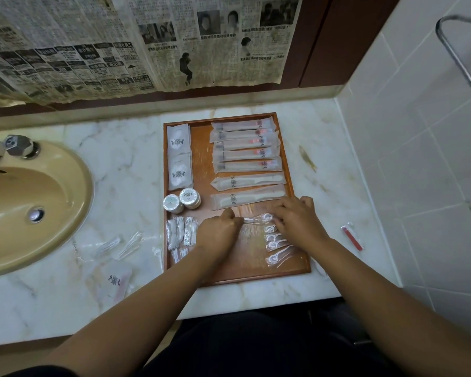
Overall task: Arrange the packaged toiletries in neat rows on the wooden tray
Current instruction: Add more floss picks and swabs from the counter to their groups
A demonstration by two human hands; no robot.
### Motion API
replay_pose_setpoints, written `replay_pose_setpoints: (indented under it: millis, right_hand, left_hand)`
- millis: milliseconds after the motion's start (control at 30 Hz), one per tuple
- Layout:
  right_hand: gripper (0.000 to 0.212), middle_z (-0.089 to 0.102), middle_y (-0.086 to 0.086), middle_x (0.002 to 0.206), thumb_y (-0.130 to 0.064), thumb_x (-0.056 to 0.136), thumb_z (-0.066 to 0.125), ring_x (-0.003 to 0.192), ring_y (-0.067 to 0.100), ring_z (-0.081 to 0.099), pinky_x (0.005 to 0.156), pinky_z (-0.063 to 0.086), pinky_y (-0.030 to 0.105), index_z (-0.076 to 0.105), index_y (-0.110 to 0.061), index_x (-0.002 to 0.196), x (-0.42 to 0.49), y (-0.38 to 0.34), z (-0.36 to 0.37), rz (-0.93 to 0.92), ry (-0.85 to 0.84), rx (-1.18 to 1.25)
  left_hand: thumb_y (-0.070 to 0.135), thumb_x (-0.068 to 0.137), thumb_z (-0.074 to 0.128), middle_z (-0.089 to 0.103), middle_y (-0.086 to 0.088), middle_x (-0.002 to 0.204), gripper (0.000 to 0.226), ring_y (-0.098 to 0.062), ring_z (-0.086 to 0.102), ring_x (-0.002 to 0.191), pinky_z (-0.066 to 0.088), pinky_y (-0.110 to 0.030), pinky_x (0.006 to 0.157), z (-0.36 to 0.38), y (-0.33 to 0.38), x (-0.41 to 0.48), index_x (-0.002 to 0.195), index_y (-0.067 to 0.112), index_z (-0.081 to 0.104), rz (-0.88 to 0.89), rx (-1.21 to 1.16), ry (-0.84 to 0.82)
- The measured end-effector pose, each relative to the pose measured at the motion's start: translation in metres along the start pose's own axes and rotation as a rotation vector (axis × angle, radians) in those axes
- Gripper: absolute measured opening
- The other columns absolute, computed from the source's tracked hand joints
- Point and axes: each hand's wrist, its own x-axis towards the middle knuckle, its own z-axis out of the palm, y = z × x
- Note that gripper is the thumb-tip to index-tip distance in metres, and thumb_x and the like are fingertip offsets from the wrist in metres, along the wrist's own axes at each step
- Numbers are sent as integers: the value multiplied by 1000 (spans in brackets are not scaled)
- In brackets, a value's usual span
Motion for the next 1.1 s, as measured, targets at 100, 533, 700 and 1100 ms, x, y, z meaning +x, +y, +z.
replay_pose_setpoints:
  millis: [100,533,700,1100]
  right_hand:
    - [27,72,-1,106,-8,78,81,99,29,63,86,33,40,81,-20,103,-2,3,2,-51,-98,-71]
    - [25,70,-6,118,-19,88,77,112,28,58,92,31,41,78,-29,110,-2,8,2,15,-132,-84]
    - [15,72,-9,111,-24,91,73,108,19,61,93,28,40,80,-29,103,-3,5,-2,41,-53,-3]
    - [17,79,-2,93,-31,90,77,79,5,69,75,52,24,76,-20,103,-13,-66,-44,503,-390,1072]
  left_hand:
    - [28,92,59,60,-2,100,21,-34,65,65,53,-35,53,3,0,2,110,29,70,-21,-21,4]
    - [31,95,58,59,0,96,14,-34,63,64,54,-38,52,2,13,5,103,26,69,-23,-4,-18]
    - [35,96,56,66,3,110,28,-22,66,92,53,-33,74,-19,20,-8,121,28,69,-218,-459,60]
    - [-10,88,23,71,-18,114,40,-15,64,74,56,-25,68,-68,38,2,115,8,47,-648,-2180,217]
